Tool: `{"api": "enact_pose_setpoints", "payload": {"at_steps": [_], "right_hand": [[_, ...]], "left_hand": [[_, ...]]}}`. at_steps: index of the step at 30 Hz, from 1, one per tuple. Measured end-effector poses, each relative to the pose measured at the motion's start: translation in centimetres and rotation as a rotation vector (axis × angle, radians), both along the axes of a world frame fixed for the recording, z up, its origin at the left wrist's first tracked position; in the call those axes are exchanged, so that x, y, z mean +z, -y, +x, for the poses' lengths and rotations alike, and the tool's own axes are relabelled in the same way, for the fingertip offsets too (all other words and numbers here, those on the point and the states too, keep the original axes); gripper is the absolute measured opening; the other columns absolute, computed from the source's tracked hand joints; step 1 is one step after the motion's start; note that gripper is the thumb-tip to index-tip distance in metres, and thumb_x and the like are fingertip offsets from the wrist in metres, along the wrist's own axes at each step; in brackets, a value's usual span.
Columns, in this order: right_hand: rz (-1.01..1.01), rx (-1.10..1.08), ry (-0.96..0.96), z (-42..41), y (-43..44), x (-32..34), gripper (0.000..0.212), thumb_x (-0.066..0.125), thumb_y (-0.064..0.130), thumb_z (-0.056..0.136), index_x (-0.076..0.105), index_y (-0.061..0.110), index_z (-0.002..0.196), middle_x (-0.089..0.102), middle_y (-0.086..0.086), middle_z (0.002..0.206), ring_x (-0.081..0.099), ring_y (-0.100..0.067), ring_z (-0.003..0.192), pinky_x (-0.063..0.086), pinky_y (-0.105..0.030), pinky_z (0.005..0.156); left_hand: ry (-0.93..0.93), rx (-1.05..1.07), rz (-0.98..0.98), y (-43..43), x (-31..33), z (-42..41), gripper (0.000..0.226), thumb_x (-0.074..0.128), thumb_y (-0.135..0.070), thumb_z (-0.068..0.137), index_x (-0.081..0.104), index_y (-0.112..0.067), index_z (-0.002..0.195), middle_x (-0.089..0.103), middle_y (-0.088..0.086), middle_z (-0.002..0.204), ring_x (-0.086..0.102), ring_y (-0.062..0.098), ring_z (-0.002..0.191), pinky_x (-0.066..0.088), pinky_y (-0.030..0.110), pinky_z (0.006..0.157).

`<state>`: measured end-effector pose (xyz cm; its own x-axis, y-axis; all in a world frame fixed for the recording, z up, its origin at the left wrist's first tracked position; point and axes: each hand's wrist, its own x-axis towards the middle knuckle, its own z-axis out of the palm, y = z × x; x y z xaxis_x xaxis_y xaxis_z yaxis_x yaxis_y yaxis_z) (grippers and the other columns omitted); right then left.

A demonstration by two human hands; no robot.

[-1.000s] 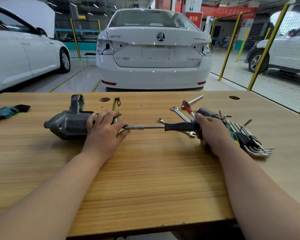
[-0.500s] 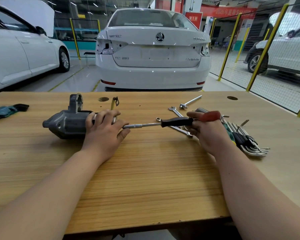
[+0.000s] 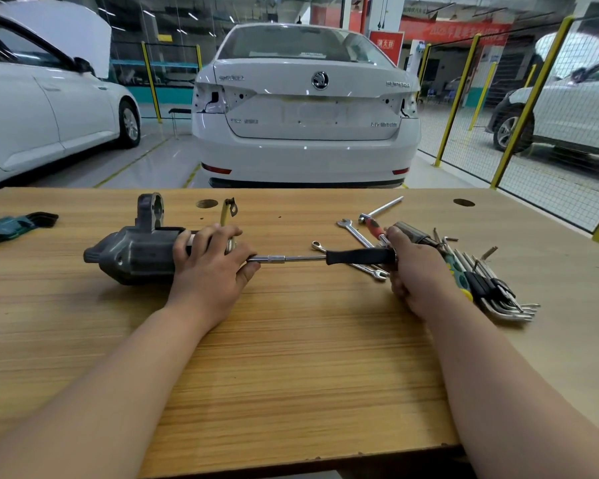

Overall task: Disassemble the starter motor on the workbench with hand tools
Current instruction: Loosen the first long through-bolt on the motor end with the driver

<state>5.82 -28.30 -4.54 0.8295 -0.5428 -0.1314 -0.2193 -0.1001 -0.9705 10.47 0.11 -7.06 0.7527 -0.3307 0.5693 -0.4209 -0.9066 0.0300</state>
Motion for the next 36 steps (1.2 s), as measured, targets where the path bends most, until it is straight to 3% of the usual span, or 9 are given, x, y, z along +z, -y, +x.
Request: {"api": "enact_pose_setpoints", "payload": {"at_steps": [3,10,13,17,20,25,30,33,36], "right_hand": [[-0.055,-0.037,-0.031,-0.04,-0.39,0.10,0.047,0.049,0.063,0.091,0.065,0.020,0.082,0.045,0.004,0.042,0.042,-0.018,0.046,0.034,-0.030,0.049],[-0.128,0.048,0.049,-0.03,-0.28,-0.19,0.027,0.054,0.022,0.098,0.070,0.028,0.118,0.061,0.009,0.094,0.051,-0.016,0.081,0.037,-0.028,0.061],[0.032,0.069,0.066,-0.17,-0.29,0.03,0.031,0.053,0.009,0.096,0.072,0.025,0.114,0.062,-0.002,0.097,0.049,-0.019,0.081,0.041,-0.031,0.066],[0.129,0.069,0.125,-0.26,0.00,0.27,0.043,0.047,-0.008,0.085,0.078,0.021,0.089,0.069,-0.005,0.107,0.057,-0.021,0.088,0.045,-0.029,0.066],[0.140,0.072,0.131,-0.22,-0.03,0.24,0.043,0.046,-0.009,0.086,0.077,0.021,0.086,0.070,-0.005,0.107,0.061,-0.021,0.100,0.047,-0.030,0.070],[0.029,0.087,0.119,-0.27,0.05,0.17,0.042,0.046,-0.004,0.089,0.075,0.026,0.093,0.070,0.000,0.109,0.060,-0.018,0.097,0.047,-0.030,0.070],[-0.425,0.140,0.005,-0.12,-0.38,0.01,0.037,0.043,0.016,0.103,0.052,0.022,0.138,0.056,0.002,0.132,0.051,-0.019,0.116,0.036,-0.030,0.091],[-0.576,0.145,-0.082,-0.03,-0.35,-0.05,0.039,0.039,0.018,0.104,0.041,0.014,0.143,0.057,-0.008,0.130,0.051,-0.023,0.108,0.036,-0.032,0.086],[-0.572,0.184,-0.010,-0.17,0.02,-0.14,0.042,0.038,0.017,0.104,0.039,0.020,0.146,0.057,-0.001,0.126,0.052,-0.020,0.113,0.037,-0.032,0.091]], "left_hand": [[-0.002,0.003,0.006,-0.04,-0.02,-0.07,0.031,0.038,-0.048,0.094,0.060,-0.037,0.113,0.039,-0.003,0.140,0.016,0.022,0.135,0.002,0.043,0.109],[-0.040,0.015,0.050,-0.05,0.02,0.06,0.037,0.032,-0.052,0.095,0.046,-0.046,0.128,0.029,-0.006,0.145,0.007,0.019,0.136,-0.003,0.042,0.109],[-0.041,0.016,0.049,-0.08,0.02,0.00,0.037,0.028,-0.052,0.095,0.051,-0.047,0.123,0.029,-0.008,0.146,0.005,0.017,0.137,-0.006,0.041,0.109],[-0.050,0.009,0.026,-0.05,0.03,0.03,0.034,0.028,-0.050,0.096,0.054,-0.045,0.118,0.030,-0.008,0.146,0.007,0.018,0.137,-0.005,0.042,0.110],[-0.048,0.012,0.025,-0.01,0.00,0.15,0.032,0.030,-0.049,0.097,0.055,-0.044,0.117,0.030,-0.008,0.145,0.008,0.019,0.137,-0.004,0.043,0.110],[-0.042,0.025,0.024,-0.07,-0.09,0.07,0.031,0.032,-0.048,0.097,0.056,-0.043,0.117,0.031,-0.008,0.145,0.007,0.019,0.137,-0.004,0.043,0.110],[-0.045,0.026,0.020,0.09,-0.05,-0.07,0.032,0.033,-0.048,0.097,0.057,-0.042,0.118,0.032,-0.007,0.144,0.007,0.019,0.137,-0.004,0.043,0.110],[-0.044,0.023,0.016,0.06,-0.02,-0.10,0.032,0.034,-0.048,0.097,0.057,-0.041,0.118,0.033,-0.007,0.144,0.009,0.020,0.137,-0.004,0.043,0.109],[-0.043,0.022,0.010,0.08,0.00,-0.12,0.032,0.035,-0.047,0.097,0.058,-0.041,0.118,0.034,-0.006,0.143,0.009,0.021,0.137,-0.004,0.043,0.109]]}}
